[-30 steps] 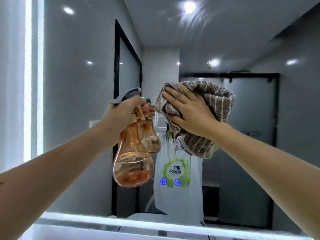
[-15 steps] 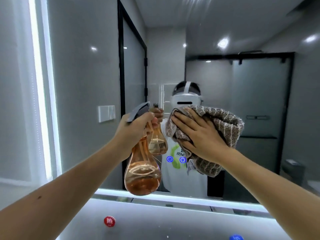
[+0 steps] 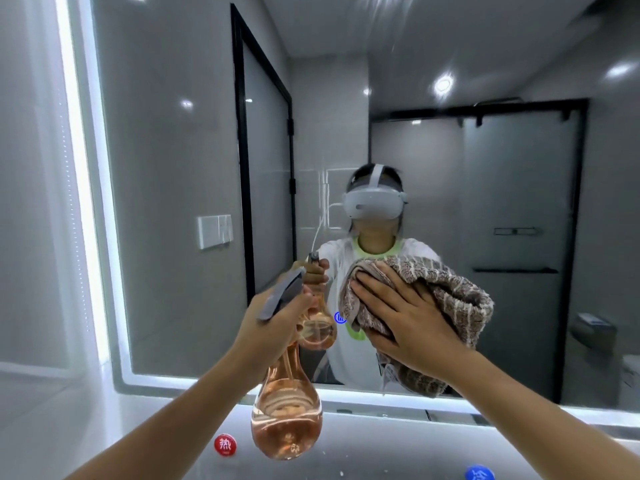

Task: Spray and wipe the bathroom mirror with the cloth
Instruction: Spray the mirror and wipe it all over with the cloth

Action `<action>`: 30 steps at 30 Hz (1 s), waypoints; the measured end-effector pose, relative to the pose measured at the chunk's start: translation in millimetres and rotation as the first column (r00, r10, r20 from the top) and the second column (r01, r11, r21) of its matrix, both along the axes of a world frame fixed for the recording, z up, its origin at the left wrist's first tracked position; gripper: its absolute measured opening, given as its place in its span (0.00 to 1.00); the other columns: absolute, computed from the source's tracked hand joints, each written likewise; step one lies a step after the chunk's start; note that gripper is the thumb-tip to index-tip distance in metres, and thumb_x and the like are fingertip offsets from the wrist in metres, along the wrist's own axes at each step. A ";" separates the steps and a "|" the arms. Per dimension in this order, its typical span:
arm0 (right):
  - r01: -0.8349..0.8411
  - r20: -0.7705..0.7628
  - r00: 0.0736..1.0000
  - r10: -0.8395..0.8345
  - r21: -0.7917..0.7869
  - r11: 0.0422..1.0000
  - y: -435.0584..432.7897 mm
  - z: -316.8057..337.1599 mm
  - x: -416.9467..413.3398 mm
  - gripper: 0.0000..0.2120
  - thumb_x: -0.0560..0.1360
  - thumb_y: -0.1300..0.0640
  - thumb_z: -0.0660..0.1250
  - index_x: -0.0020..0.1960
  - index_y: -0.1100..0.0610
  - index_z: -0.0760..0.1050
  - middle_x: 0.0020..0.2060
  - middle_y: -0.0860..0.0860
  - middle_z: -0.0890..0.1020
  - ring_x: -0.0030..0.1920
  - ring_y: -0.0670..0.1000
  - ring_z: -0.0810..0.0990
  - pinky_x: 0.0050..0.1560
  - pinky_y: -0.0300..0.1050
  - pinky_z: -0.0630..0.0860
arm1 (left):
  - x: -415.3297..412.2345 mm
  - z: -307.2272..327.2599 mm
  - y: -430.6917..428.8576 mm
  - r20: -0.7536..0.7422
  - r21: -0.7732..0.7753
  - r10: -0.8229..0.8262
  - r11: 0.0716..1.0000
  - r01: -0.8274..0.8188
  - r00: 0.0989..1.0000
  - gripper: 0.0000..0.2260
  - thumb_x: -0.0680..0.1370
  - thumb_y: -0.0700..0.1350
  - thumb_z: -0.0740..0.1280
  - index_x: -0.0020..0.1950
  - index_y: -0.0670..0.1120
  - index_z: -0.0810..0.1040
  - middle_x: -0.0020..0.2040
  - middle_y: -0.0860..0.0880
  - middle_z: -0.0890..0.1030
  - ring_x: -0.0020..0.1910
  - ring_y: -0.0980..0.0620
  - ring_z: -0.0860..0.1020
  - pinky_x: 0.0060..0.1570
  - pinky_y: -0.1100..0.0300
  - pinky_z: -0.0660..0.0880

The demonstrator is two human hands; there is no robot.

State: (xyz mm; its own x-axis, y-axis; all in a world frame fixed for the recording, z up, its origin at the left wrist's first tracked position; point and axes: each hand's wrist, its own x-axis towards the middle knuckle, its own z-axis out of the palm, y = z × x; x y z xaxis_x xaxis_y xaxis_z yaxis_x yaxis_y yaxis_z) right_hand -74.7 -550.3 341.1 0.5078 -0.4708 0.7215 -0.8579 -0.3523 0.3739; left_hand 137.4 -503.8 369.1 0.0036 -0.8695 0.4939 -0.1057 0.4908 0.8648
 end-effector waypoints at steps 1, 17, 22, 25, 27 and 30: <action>0.005 0.001 1.000 -0.005 -0.014 1.000 -0.1 -0.6 0.4 0.31 0.71 0.43 0.56 0.72 0.49 0.58 0.71 0.45 0.63 0.74 0.46 0.38 0.65 0.49 0.52 | -0.1 -3.1 -0.3 -0.006 -0.001 0.004 1.000 -0.004 1.000 0.05 0.76 0.40 0.64 0.41 0.44 0.78 0.41 0.36 0.78 0.40 0.43 0.74 0.40 0.52 0.70; 0.012 -0.011 1.000 -0.012 -0.035 0.999 3.8 -51.2 27.7 0.27 0.72 0.54 0.53 0.71 0.53 0.61 0.70 0.49 0.65 0.75 0.51 0.45 0.66 0.48 0.50 | 22.1 -63.7 0.9 -0.136 0.124 0.074 0.991 -0.057 0.988 0.05 0.75 0.41 0.65 0.39 0.45 0.77 0.41 0.37 0.77 0.43 0.39 0.75 0.42 0.52 0.70; -0.037 -0.007 0.999 0.038 0.011 0.999 -3.0 -55.6 46.3 0.24 0.75 0.55 0.53 0.71 0.54 0.62 0.70 0.49 0.67 0.75 0.51 0.45 0.68 0.45 0.47 | 24.9 -69.4 2.2 -0.148 0.116 0.097 0.990 -0.080 0.984 0.04 0.76 0.42 0.64 0.42 0.46 0.77 0.45 0.36 0.81 0.50 0.36 0.79 0.43 0.54 0.75; -0.042 -0.001 0.999 0.042 0.029 0.999 -1.5 -55.3 37.6 0.24 0.76 0.52 0.53 0.72 0.51 0.61 0.71 0.46 0.66 0.75 0.47 0.42 0.67 0.44 0.49 | 24.2 -68.9 3.5 -0.141 0.096 0.087 0.993 -0.074 0.986 0.05 0.76 0.41 0.64 0.42 0.46 0.77 0.46 0.34 0.81 0.51 0.35 0.78 0.44 0.53 0.75; -0.041 0.031 0.999 0.040 0.044 0.998 1.3 -56.2 28.9 0.24 0.76 0.51 0.53 0.72 0.50 0.60 0.71 0.45 0.65 0.75 0.47 0.45 0.65 0.45 0.54 | 19.1 -69.7 6.1 -0.132 0.067 0.067 0.996 -0.058 0.989 0.06 0.76 0.41 0.64 0.40 0.47 0.78 0.44 0.34 0.81 0.47 0.37 0.79 0.41 0.56 0.75; -0.029 0.088 0.996 0.026 0.030 0.999 6.7 -59.7 9.1 0.25 0.75 0.51 0.54 0.72 0.51 0.60 0.71 0.45 0.64 0.75 0.47 0.46 0.64 0.47 0.57 | 7.7 -73.4 10.8 -0.156 0.073 0.034 0.997 -0.023 0.987 0.04 0.74 0.43 0.67 0.39 0.48 0.78 0.41 0.40 0.80 0.44 0.43 0.78 0.36 0.61 0.75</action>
